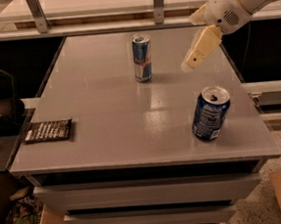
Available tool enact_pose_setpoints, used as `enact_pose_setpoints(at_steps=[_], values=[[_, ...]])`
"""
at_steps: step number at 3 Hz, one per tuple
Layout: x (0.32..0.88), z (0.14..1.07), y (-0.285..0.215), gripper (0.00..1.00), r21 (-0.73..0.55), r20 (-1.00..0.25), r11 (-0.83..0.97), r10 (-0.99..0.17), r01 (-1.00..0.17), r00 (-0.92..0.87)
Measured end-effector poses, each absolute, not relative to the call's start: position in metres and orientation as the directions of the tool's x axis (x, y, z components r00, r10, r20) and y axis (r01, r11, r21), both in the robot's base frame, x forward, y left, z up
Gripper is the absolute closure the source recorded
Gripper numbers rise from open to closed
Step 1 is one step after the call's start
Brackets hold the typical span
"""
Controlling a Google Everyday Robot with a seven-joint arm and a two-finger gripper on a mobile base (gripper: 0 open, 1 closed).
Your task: Move redbull can near rxbar chocolate
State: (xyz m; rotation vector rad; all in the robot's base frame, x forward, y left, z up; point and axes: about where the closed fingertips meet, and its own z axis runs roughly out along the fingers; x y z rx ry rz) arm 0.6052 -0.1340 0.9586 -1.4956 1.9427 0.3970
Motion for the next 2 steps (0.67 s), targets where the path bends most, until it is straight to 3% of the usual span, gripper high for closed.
enact_pose_setpoints(at_steps=[2], values=[[0.62,0.937,-0.132,0.0,-0.144,-0.749,0.316,-0.654,-0.938,-0.105]])
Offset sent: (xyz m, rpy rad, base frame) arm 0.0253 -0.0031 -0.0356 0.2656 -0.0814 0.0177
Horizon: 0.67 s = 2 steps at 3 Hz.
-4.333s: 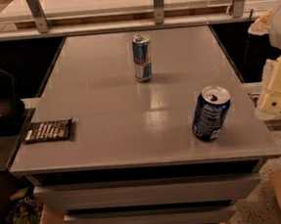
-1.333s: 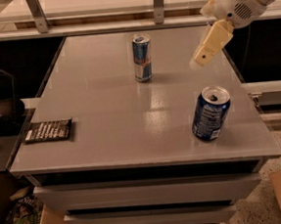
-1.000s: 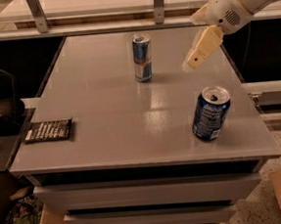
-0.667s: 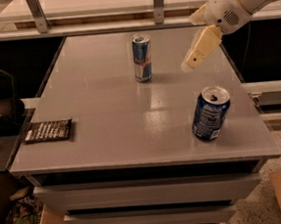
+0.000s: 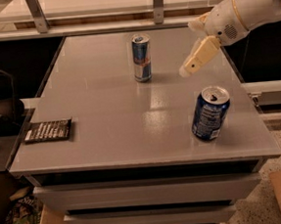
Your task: Move redbull can near rxbar chocolate
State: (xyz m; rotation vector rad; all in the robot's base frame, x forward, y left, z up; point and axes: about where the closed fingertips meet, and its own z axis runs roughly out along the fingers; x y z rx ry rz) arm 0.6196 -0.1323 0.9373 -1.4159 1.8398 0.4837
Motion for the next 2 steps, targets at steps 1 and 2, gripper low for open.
enact_pose_setpoints(at_steps=[1,2], values=[[0.628,0.921,-0.123,0.0,-0.138,-0.824,0.291,-0.564,-0.947,-0.054],[0.64,0.903,-0.113,0.0,-0.136,-0.875,0.262,-0.484,-0.955,-0.008]])
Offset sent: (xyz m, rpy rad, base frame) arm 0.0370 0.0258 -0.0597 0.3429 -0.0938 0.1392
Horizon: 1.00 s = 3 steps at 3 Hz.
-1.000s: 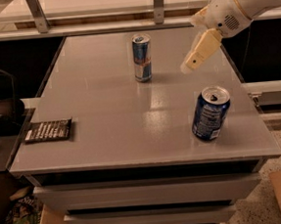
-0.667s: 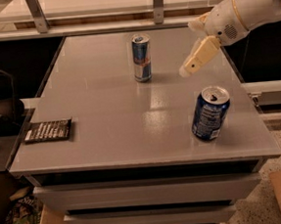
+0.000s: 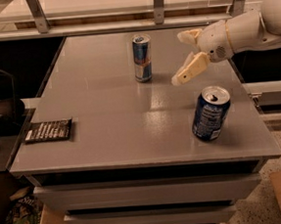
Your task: Move redbull can near rxbar chocolate
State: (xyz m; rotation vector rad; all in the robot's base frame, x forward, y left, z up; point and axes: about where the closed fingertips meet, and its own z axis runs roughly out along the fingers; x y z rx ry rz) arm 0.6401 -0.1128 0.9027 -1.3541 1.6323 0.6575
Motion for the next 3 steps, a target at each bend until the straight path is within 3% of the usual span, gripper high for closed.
enact_pose_setpoints(at_steps=[3], values=[[0.675,0.87,-0.083,0.0,-0.127,-0.938,0.213,-0.342,-0.969,0.048]])
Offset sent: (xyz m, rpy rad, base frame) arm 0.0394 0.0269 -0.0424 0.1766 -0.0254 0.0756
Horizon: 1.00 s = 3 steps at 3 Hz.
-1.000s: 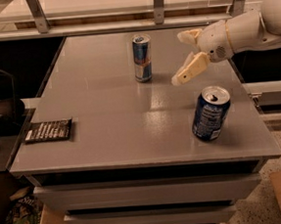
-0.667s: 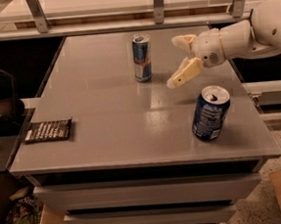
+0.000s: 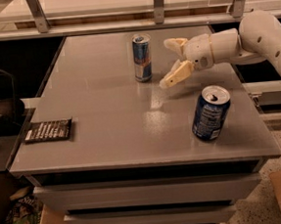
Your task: Move redbull can near rxbar chocolate
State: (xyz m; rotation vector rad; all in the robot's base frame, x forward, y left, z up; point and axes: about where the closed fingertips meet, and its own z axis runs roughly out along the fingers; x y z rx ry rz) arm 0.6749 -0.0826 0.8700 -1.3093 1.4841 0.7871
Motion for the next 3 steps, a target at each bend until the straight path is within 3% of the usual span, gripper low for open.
enact_pose_setpoints(at_steps=[2,3], values=[[0.687,0.884,-0.063,0.0,-0.151,-0.948,0.174,-0.305,-0.973,0.093],[0.688,0.887,-0.051,0.14,-0.153,-0.948,0.14,-0.301,-0.978,0.105]])
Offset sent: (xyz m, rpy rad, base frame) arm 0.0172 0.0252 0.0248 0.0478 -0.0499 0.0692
